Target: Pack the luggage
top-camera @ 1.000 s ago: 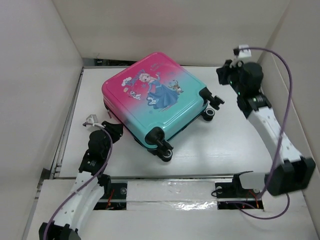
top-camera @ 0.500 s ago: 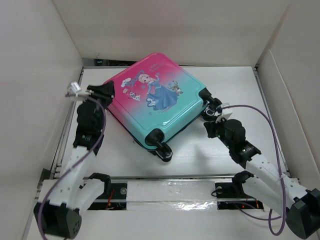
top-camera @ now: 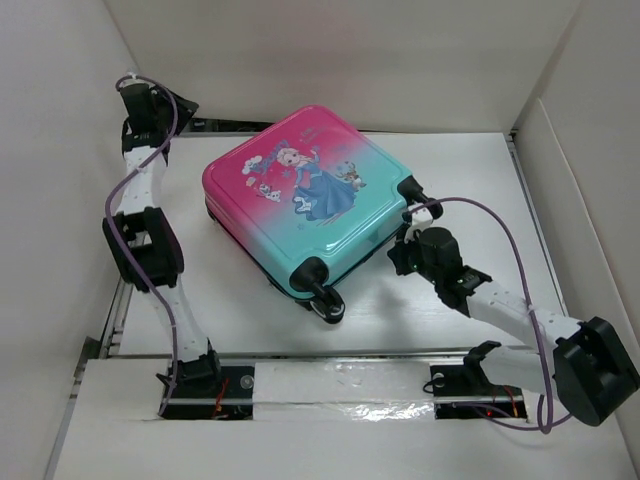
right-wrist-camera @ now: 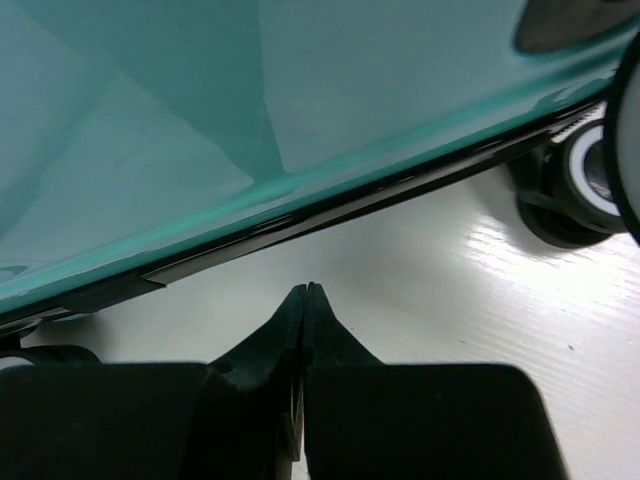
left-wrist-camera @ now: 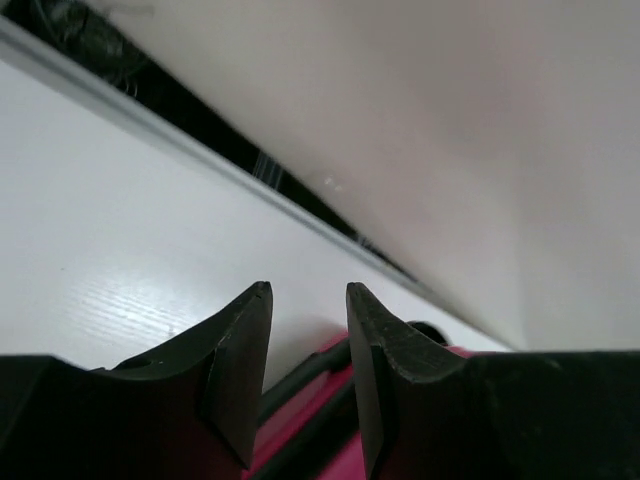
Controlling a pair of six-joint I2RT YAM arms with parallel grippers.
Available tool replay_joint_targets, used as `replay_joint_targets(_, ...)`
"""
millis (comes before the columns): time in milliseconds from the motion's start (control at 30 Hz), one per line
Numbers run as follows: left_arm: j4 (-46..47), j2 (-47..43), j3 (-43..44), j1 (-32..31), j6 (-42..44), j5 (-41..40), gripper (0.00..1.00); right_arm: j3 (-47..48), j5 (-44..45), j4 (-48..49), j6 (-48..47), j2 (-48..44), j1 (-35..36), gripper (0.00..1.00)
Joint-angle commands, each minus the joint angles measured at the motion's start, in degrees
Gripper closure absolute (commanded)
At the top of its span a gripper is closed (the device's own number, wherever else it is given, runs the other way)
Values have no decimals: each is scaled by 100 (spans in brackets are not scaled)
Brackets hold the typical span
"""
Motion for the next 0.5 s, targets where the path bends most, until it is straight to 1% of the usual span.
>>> replay_joint_targets(0, -1224, 929, 870, 42, 640, 1145, 67, 83, 46, 596, 107, 153, 134, 100)
replay_joint_targets(67, -1251, 1248, 1083, 42, 658, 1303, 68, 100, 108, 693, 116, 267, 134, 100)
replay_joint_targets(100, -1181, 1459, 1065, 42, 641, 1417, 68, 144, 169, 684, 125, 320, 134, 100)
replay_joint_targets(200, -857, 1723, 864, -10, 536, 1663, 70, 319, 371, 632, 90, 435, 134, 100)
replay_joint_targets(300, -557, 1812, 530, -80, 518, 1813, 72, 538, 495, 623, -41, 540, -23, 100)
replay_joint_targets(400, -399, 1716, 91, -134, 535, 1901, 74, 819, 250, 631, -164, 724, -304, 100)
replay_joint_targets(433, -320, 1637, -363, -134, 527, 1945, 74, 917, 92, 649, -234, 794, -357, 100)
replay_joint_targets(467, -24, 1367, -672, -134, 440, 1937, 75, 1022, 4, 641, -279, 1004, -427, 100)
